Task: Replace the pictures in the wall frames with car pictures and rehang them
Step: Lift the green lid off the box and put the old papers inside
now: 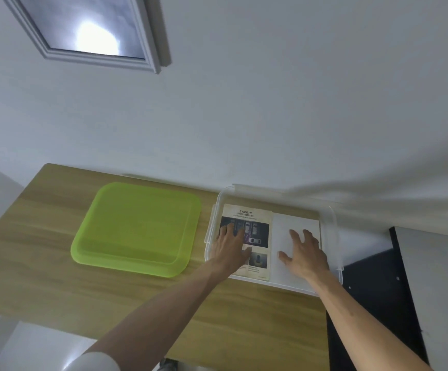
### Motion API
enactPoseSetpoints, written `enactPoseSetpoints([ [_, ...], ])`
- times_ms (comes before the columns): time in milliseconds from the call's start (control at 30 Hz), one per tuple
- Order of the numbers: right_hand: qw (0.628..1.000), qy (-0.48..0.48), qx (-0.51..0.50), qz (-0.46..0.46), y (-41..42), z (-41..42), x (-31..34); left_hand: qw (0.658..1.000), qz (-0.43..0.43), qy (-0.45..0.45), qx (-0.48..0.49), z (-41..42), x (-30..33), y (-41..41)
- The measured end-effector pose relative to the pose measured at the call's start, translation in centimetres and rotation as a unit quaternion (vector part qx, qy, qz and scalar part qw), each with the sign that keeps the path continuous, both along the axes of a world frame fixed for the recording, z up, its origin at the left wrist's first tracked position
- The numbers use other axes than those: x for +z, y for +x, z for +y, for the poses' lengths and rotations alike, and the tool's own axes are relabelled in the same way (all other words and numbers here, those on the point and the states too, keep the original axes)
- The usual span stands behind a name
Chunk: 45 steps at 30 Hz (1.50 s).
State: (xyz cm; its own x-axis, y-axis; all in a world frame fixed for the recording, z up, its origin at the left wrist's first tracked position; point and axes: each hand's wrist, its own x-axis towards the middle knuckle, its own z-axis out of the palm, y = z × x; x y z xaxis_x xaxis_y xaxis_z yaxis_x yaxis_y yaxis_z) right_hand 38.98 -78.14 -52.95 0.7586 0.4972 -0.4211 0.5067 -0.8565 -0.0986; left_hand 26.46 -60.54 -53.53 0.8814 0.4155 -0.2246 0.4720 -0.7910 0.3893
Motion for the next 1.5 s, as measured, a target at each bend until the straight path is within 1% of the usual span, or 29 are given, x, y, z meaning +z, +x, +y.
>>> enactPoseSetpoints([
  [67,1.0,0.021,0.004,-0.021,-0.3,1.2,0.9,0.997,-0.082,0.006,-0.001,1.1,1.5,-0.3],
  [100,0.999,0.034,0.003,-0.032,-0.6,2.1,1.5,0.994,-0.108,0.007,0.001,1.8,2.2,-0.5],
  [200,0.993,0.084,0.013,-0.076,-1.8,5.5,3.2,0.989,-0.142,0.018,0.026,5.2,3.8,-1.7],
  [267,0.984,0.136,0.035,-0.107,-3.2,8.3,4.3,0.987,-0.146,0.029,0.06,8.3,4.6,-3.3],
  [333,0.97,0.197,0.059,-0.126,-5.2,11.5,5.3,0.986,-0.129,0.029,0.104,11.9,5.0,-5.3],
  [433,0.956,0.254,0.091,-0.112,-8.8,16.5,6.2,0.982,-0.065,0.026,0.174,17.5,4.7,-8.9],
  [500,0.958,0.249,0.115,-0.082,-11.3,19.6,5.8,0.977,-0.014,0.025,0.21,20.5,4.0,-11.8],
  [567,0.971,0.202,0.116,-0.044,-13.6,22.0,4.4,0.971,0.034,0.016,0.237,23.0,3.3,-14.5],
  [600,0.98,0.168,0.1,-0.024,-14.7,22.9,3.6,0.967,0.053,0.007,0.249,24.1,2.9,-15.8],
  [667,0.994,0.101,0.028,0.03,-16.3,24.1,2.0,0.961,0.084,-0.008,0.265,26.1,2.1,-17.9],
  [767,0.989,0.058,-0.091,0.098,-18.0,24.9,0.6,0.949,0.119,-0.028,0.289,28.8,0.9,-20.6],
  [833,0.982,0.066,-0.136,0.115,-18.6,25.1,0.0,0.939,0.123,-0.066,0.314,30.1,0.2,-21.8],
  [900,0.971,0.093,-0.177,0.133,-18.8,25.3,-0.9,0.928,0.104,-0.11,0.339,31.2,-0.3,-22.6],
  [1033,0.925,0.156,-0.285,0.196,-18.3,26.2,-1.5,0.913,0.057,-0.139,0.379,32.6,-1.0,-23.3],
  [1100,0.916,0.164,-0.297,0.216,-17.9,26.3,-1.3,0.902,0.047,-0.168,0.395,33.5,-0.8,-23.8],
  [1267,0.914,0.169,-0.28,0.241,-16.7,26.2,-0.5,0.884,0.033,-0.246,0.398,35.9,-0.7,-25.4],
  [1400,0.916,0.196,-0.264,0.231,-16.3,25.6,1.2,0.879,0.006,-0.275,0.39,36.1,0.0,-25.2],
  [1500,0.915,0.225,-0.254,0.22,-15.3,24.1,2.5,0.876,-0.03,-0.286,0.387,35.7,-0.3,-24.0],
])
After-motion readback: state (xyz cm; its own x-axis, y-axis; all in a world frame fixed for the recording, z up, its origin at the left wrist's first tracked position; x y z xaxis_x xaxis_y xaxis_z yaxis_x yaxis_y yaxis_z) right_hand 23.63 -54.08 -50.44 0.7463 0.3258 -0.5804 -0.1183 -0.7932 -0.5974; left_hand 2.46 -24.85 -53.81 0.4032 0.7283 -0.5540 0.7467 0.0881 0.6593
